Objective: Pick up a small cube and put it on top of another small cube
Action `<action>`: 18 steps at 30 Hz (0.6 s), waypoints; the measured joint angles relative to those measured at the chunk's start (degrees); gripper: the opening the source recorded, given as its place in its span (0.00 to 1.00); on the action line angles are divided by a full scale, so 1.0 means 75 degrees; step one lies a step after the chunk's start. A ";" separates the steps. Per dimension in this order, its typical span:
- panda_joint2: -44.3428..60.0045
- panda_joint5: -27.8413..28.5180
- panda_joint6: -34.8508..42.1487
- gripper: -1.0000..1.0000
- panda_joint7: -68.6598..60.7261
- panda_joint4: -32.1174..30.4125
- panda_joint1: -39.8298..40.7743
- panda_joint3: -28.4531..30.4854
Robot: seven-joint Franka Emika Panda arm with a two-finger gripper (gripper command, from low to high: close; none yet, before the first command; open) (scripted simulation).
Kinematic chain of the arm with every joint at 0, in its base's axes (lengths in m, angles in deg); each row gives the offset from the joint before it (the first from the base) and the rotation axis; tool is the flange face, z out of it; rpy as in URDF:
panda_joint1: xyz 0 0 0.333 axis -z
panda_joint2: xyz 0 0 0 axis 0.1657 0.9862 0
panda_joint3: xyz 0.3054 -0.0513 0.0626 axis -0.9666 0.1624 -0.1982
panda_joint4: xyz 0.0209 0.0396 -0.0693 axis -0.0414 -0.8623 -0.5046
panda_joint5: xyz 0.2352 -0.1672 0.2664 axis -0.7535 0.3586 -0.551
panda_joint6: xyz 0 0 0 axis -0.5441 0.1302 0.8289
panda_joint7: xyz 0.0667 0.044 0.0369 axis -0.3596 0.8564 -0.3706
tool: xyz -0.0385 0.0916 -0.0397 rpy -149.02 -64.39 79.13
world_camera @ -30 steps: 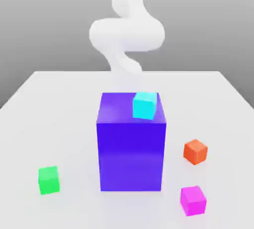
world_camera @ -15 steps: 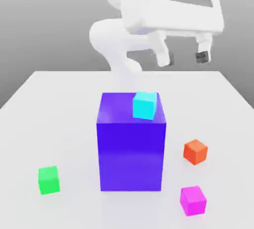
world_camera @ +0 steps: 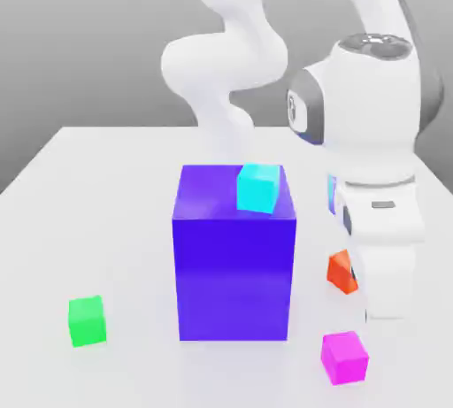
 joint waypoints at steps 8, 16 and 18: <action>0.1781 -0.0127 -0.0967 0.00 -0.0750 0.0174 0.0070 -0.0261; 0.1673 -0.0091 -0.1012 0.00 -0.0823 0.0131 -0.0047 -0.0151; 0.1237 0.0035 -0.0769 0.00 -0.0739 0.0027 -0.0126 -0.0054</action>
